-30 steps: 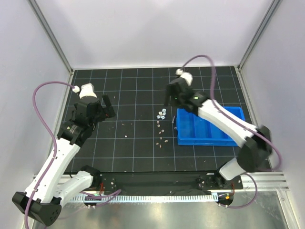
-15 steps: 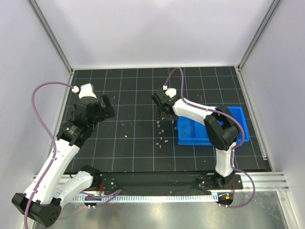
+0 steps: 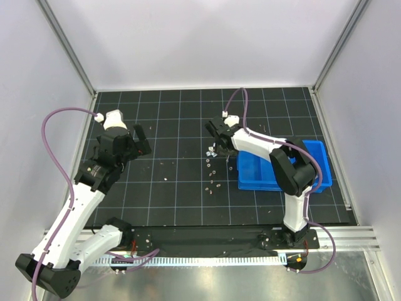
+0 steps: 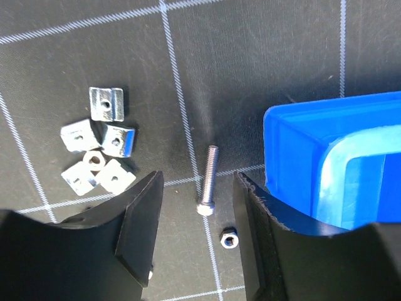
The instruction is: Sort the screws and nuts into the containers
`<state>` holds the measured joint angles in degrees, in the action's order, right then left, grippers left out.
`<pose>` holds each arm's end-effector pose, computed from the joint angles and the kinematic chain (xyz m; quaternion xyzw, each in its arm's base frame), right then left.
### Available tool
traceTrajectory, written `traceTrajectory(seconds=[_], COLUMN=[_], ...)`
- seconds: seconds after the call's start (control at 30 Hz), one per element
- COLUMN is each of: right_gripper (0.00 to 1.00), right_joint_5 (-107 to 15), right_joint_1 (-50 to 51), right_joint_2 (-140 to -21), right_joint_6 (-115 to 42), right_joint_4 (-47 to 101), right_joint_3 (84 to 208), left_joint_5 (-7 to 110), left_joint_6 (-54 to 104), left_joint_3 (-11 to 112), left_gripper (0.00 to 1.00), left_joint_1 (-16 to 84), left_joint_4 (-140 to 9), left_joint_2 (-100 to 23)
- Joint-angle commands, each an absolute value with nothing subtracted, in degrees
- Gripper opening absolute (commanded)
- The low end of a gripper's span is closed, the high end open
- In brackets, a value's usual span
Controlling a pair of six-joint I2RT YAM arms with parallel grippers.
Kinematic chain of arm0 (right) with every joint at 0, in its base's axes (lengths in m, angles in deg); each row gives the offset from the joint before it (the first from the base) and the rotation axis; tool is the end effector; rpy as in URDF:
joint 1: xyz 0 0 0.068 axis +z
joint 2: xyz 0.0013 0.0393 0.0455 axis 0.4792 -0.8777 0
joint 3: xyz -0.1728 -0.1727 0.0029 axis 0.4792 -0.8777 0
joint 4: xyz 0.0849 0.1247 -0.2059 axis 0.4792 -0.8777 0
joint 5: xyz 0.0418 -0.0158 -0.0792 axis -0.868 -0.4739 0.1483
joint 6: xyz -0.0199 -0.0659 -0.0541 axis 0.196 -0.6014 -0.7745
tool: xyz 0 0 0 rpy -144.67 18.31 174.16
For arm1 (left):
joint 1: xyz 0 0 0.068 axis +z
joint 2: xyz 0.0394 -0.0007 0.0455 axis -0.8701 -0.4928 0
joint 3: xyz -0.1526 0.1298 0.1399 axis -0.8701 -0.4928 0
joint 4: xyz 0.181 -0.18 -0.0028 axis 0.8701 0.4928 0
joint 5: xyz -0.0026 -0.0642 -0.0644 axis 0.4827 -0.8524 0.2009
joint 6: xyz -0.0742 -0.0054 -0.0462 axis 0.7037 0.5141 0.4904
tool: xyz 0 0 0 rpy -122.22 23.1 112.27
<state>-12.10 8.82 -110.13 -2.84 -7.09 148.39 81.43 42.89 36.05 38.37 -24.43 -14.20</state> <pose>0.3319 0.2107 0.1216 0.0700 0.9532 -0.0535 0.2892 0.2192 -0.0584 0.3064 -0.1451 0.8523 -0.0599 0.4990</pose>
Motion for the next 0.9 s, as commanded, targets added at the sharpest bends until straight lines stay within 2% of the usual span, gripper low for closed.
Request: traceTrajectory(seconds=[0.0,0.07,0.5,0.87], right_gripper=[0.54,0.5,0.4,0.23], right_joint_5=[-10.8,-11.8,-13.0,-17.3], right_joint_1=[9.0,8.9,7.7,7.8], right_joint_2=[-109.7,-109.7,-110.6,-109.3], right_joint_6=[-2.2,-2.1,-1.1,1.0], right_joint_4=[-5.6,-4.4,-1.2,5.0], right_joint_3=[147.5,146.6,142.2,135.6], left_joint_5=[81.7,81.6,81.5,81.1], left_joint_6=[42.2,42.2,42.2,42.2], left_joint_3=[35.9,36.0,35.9,35.9], left_gripper=[1.0,1.0,1.0,1.0], left_joint_1=[38.6,38.6,38.5,38.6], left_joint_4=[-26.9,-26.9,-26.9,-27.0], left_joint_2=[-14.2,-14.2,-14.1,-14.3])
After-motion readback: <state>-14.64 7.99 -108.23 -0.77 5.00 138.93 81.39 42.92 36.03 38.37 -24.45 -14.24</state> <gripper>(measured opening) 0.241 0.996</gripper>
